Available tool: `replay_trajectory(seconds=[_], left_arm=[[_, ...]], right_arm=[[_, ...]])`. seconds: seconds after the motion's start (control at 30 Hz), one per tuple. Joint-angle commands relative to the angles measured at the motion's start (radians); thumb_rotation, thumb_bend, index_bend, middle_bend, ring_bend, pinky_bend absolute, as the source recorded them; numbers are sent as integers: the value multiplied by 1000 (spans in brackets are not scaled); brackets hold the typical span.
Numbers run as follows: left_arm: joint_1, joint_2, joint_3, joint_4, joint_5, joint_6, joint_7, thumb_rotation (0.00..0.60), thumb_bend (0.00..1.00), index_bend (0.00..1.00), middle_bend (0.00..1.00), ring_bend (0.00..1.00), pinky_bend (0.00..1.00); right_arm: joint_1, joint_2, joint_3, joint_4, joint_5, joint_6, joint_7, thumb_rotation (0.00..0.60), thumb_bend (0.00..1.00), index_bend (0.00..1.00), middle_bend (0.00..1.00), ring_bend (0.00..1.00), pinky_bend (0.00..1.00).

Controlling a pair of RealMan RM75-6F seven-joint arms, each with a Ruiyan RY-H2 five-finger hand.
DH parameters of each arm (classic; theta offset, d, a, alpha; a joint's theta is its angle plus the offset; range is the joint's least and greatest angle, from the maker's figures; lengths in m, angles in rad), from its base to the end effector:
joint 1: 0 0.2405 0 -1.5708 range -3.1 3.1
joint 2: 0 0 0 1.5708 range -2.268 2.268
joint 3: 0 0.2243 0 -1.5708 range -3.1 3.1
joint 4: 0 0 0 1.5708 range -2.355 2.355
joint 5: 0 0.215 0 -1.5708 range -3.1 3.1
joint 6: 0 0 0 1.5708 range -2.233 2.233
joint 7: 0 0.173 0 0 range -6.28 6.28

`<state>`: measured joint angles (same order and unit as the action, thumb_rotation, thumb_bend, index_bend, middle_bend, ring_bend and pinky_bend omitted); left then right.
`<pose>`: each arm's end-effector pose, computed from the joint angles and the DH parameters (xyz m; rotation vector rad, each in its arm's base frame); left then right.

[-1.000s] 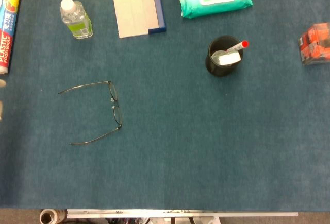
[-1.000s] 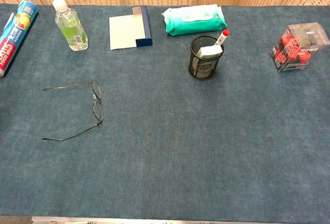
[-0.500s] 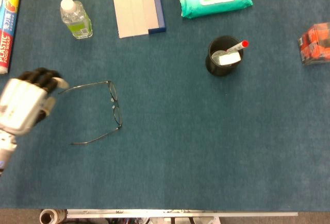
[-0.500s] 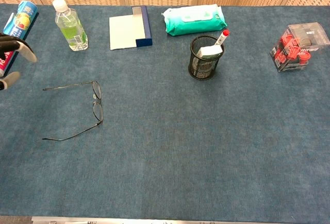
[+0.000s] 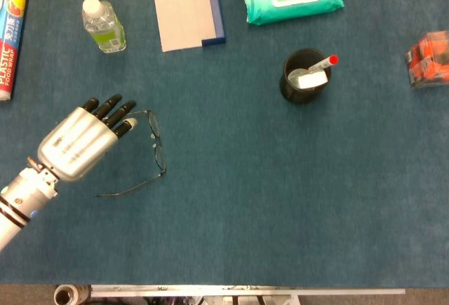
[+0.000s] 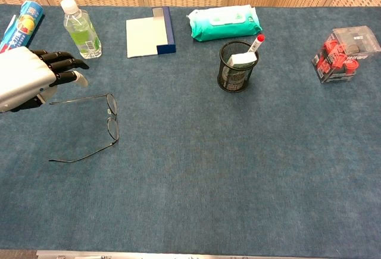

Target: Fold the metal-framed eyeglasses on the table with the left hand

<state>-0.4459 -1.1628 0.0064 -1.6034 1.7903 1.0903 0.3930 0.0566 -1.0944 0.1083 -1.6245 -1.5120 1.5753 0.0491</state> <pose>-0.1919 0.2556 0.0419 -2.1618 -0.3229 -0.7104 -0.2759 -0.2108 0.1699 1.2854 -0.8294 1.0173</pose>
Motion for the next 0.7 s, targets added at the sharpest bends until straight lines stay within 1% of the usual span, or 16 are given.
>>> replay_trajectory(seconds=[0.03,0.17,0.3,0.37,0.53,0.7], left_arm=[[-27,-13,-4,-3,-17,-49,93,600,837,190,77,88,296],[-43,-31,-7,3,-41,-89,170,600,837,155,45,67,266],[-54,-49,-8,8,-78,-127,240,600,838,96,1,2,199],[-57,-58,-8,8,-99,-145,273,600,839,76,0,0,177],[-67,-82,3,3,-134,-179,333,600,840,64,0,0,166],[-76,-110,13,16,-155,-198,362,600,840,60,0,0,166]], right_arm=[[-1,1,0,-1,0,1,1,600,539,590,508,358,357],[-1,3,2,-1,0,2,3,600,539,589,508,358,357],[-2,4,4,-1,2,2,5,600,539,589,509,358,357],[-3,4,3,0,3,2,7,600,539,590,509,358,357],[-2,4,4,2,7,-3,9,600,539,590,509,358,357],[-2,5,3,0,4,-4,8,600,538,589,510,358,357]])
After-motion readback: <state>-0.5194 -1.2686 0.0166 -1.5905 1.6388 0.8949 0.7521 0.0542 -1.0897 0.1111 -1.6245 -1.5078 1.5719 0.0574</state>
